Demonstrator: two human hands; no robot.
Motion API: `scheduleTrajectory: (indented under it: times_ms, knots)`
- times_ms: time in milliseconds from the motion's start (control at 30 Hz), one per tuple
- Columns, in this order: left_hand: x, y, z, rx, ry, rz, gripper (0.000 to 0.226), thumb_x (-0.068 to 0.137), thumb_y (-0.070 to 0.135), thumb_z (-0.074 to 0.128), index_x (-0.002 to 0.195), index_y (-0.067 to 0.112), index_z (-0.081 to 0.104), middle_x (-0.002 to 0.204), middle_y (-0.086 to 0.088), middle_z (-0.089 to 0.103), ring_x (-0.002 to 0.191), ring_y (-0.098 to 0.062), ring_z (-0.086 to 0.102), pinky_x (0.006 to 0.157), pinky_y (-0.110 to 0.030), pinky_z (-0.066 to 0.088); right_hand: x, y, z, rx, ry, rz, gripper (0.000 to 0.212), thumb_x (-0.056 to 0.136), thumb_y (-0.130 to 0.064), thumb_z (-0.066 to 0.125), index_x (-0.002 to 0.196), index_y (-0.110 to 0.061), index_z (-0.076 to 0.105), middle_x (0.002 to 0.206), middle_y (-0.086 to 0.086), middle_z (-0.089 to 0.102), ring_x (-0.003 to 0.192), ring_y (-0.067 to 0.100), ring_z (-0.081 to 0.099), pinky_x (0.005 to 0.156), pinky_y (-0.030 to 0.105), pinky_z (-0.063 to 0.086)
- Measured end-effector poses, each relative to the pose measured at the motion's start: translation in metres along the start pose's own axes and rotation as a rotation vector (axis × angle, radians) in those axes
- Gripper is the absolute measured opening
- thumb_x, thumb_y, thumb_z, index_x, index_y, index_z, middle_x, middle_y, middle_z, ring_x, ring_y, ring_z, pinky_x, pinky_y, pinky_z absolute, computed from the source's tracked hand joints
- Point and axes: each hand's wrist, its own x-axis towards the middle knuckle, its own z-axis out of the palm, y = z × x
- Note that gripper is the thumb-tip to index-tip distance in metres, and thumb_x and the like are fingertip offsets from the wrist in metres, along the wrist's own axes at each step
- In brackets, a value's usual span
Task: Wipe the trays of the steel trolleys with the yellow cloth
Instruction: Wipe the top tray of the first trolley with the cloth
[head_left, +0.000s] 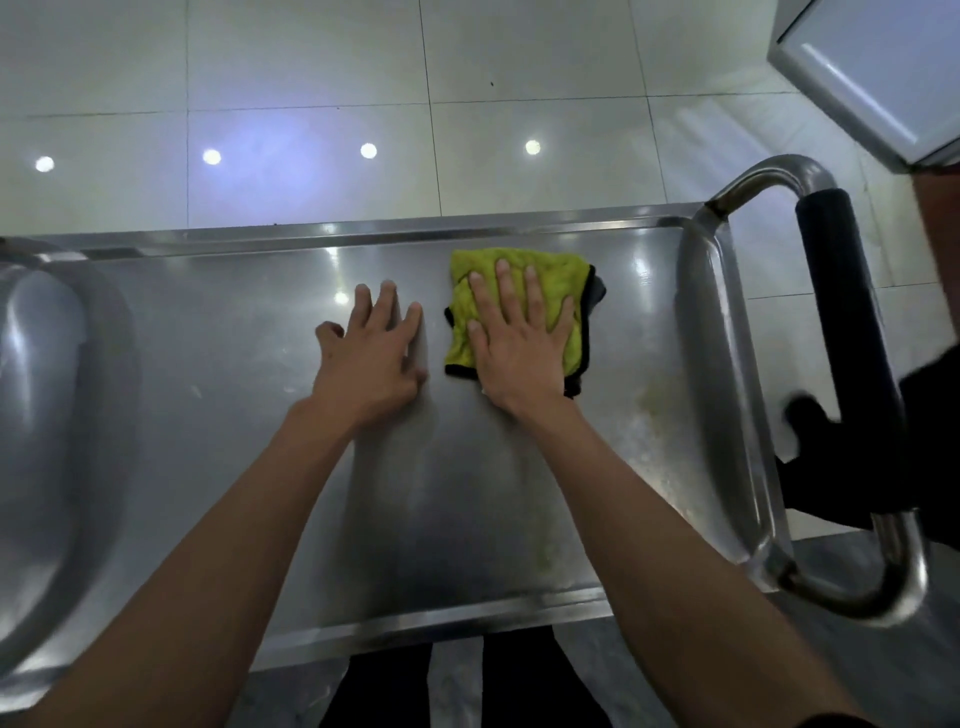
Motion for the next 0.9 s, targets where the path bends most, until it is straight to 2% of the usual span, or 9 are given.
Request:
scheduleTrajectory:
  times_ms: [100,233,333,433,600,667,733,800,900]
  knots:
    - [-0.007,-0.005,0.003,-0.045,0.037,0.017,0.077,0.088,0.05,0.061,0.15,0.02,0.028,0.163,-0.008,0.008,0.151,-0.032,0.004,0.1,-0.053,0.032,-0.001,-0.024,0.006,-0.001,0.013,0.002,0.058,0.103,-0.05,0.015,0.159,-0.039,0.004,0.168,-0.006,0.001,0.154,0.024,-0.007,0.117,0.065,-0.005]
    - [-0.025,-0.004,0.012,-0.121,0.139,0.034,0.065,0.09,0.042,0.061,0.145,0.015,0.039,0.159,-0.009,0.024,0.15,-0.032,0.011,0.108,-0.053,0.029,-0.007,-0.036,0.007,-0.002,0.014,0.009,0.057,0.104,-0.05,0.019,0.158,-0.04,0.006,0.168,-0.007,0.002,0.154,0.024,-0.006,0.117,0.065,-0.005]
    - [-0.031,-0.001,0.015,-0.101,0.121,0.027,0.066,0.093,0.042,0.059,0.148,0.016,0.035,0.161,-0.01,0.019,0.151,-0.034,0.008,0.11,-0.055,0.027,-0.013,-0.029,0.004,-0.005,0.007,-0.022,0.056,0.105,-0.049,0.023,0.158,-0.04,0.008,0.168,-0.007,0.001,0.155,0.022,-0.006,0.118,0.065,-0.003]
    - [-0.03,0.008,0.01,-0.084,0.072,-0.033,0.062,0.092,0.039,0.059,0.144,0.015,0.036,0.158,-0.007,0.017,0.149,-0.036,0.009,0.108,-0.066,0.027,-0.018,-0.013,-0.001,-0.007,-0.006,-0.032,0.056,0.105,-0.049,0.024,0.158,-0.041,0.007,0.168,-0.008,0.0,0.154,0.02,-0.007,0.118,0.063,-0.001]
    - [-0.027,0.027,0.003,-0.073,0.047,-0.142,0.05,0.09,0.024,0.058,0.136,0.013,0.043,0.151,-0.01,0.025,0.143,-0.041,0.018,0.106,-0.073,0.024,-0.034,0.045,-0.009,0.018,-0.009,0.033,0.057,0.104,-0.051,0.023,0.158,-0.044,0.005,0.168,-0.009,-0.001,0.154,0.018,-0.009,0.119,0.062,-0.002]
    - [-0.031,0.035,0.002,-0.098,0.127,-0.113,0.046,0.089,0.018,0.059,0.135,0.018,0.049,0.15,-0.01,0.032,0.143,-0.037,0.022,0.107,-0.064,0.031,-0.041,0.076,-0.013,0.023,-0.01,0.066,0.057,0.104,-0.052,0.023,0.157,-0.045,0.003,0.168,-0.01,-0.003,0.154,0.018,-0.01,0.119,0.062,-0.002]
    - [-0.041,0.05,0.005,-0.083,0.199,-0.054,0.039,0.087,0.013,0.058,0.126,0.019,0.06,0.145,-0.008,0.043,0.137,-0.033,0.034,0.099,-0.054,0.037,-0.047,0.108,-0.018,0.026,-0.017,0.086,0.057,0.104,-0.052,0.022,0.157,-0.045,0.0,0.168,-0.01,-0.005,0.154,0.018,-0.011,0.119,0.063,-0.002]
    - [-0.055,0.067,0.013,-0.053,0.2,-0.056,0.036,0.088,0.017,0.06,0.124,0.018,0.062,0.137,-0.006,0.049,0.128,-0.032,0.041,0.09,-0.05,0.041,-0.052,0.139,-0.022,0.039,-0.022,0.1,0.058,0.104,-0.052,0.021,0.157,-0.045,-0.002,0.167,-0.01,-0.007,0.153,0.018,-0.013,0.118,0.063,-0.003]
    - [-0.072,0.086,0.027,-0.038,0.188,-0.116,0.05,0.093,0.035,0.06,0.136,0.013,0.051,0.146,-0.008,0.043,0.136,-0.035,0.037,0.089,-0.053,0.043,-0.06,0.183,-0.029,0.073,-0.006,0.128,0.058,0.104,-0.051,0.021,0.157,-0.044,-0.001,0.167,-0.01,-0.007,0.154,0.019,-0.01,0.117,0.062,-0.006]
